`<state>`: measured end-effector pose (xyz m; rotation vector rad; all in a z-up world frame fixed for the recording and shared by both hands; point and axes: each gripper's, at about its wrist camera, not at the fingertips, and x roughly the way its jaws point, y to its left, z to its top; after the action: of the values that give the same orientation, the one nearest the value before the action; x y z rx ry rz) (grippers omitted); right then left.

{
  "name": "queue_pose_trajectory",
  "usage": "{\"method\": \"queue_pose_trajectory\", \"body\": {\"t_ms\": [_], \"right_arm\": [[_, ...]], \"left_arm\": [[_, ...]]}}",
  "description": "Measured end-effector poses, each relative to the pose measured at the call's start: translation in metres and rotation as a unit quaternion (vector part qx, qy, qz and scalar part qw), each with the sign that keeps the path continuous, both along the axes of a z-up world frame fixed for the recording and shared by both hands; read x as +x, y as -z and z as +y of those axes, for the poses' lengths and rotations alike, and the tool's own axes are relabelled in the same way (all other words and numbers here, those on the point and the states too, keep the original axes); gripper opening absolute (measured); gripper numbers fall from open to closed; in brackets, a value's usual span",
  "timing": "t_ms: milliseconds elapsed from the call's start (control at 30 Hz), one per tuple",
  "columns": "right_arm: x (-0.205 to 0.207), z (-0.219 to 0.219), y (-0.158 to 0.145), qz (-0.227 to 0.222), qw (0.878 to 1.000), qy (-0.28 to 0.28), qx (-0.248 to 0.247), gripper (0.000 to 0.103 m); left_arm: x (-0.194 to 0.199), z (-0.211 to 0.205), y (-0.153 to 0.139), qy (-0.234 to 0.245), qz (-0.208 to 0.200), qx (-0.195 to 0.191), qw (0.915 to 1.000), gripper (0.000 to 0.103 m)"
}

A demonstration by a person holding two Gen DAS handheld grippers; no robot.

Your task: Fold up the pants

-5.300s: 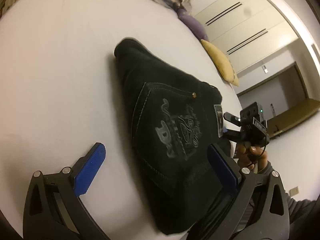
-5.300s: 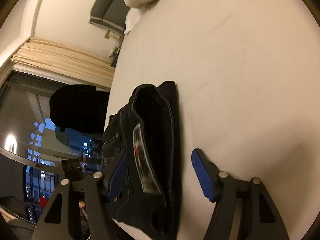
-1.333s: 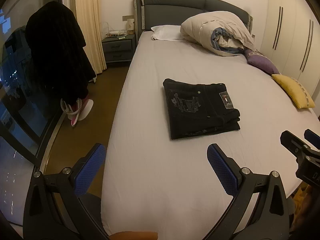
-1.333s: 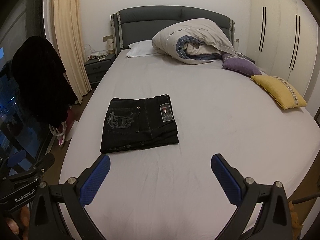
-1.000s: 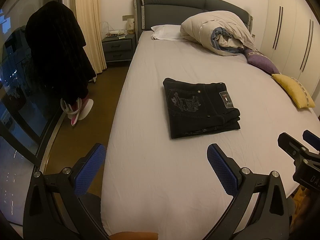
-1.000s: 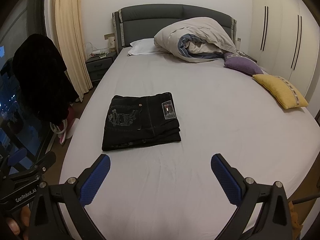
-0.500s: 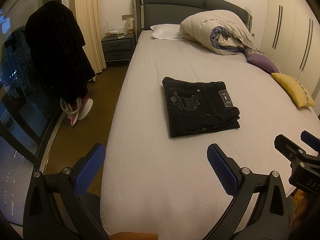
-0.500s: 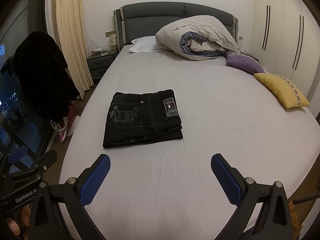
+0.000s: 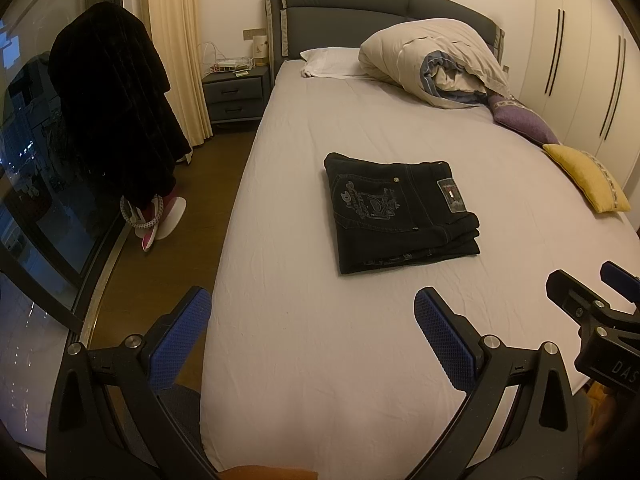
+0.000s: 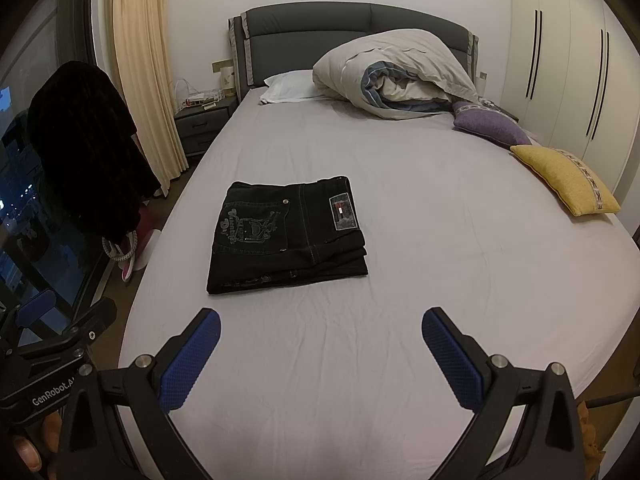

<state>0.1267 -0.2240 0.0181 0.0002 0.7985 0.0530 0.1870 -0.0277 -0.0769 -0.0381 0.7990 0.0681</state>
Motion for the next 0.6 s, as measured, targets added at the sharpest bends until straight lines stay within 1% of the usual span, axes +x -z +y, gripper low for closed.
{"method": "queue_pose_trajectory", "body": {"t_ms": [200,600], "right_arm": [[-0.0002,0.0005,0.0001,0.001,1.000,0.000,0.000,0.103],[-0.0008,0.0008,0.0008,0.002,1.000,0.000,0.000,0.103]], "left_arm": [[-0.0007,0.0007,-0.0009,-0.001,0.001,0.000,1.0000,0.103],[-0.0011,-0.0004,0.0077,-0.001,0.005,0.001,1.0000,0.103]]}}
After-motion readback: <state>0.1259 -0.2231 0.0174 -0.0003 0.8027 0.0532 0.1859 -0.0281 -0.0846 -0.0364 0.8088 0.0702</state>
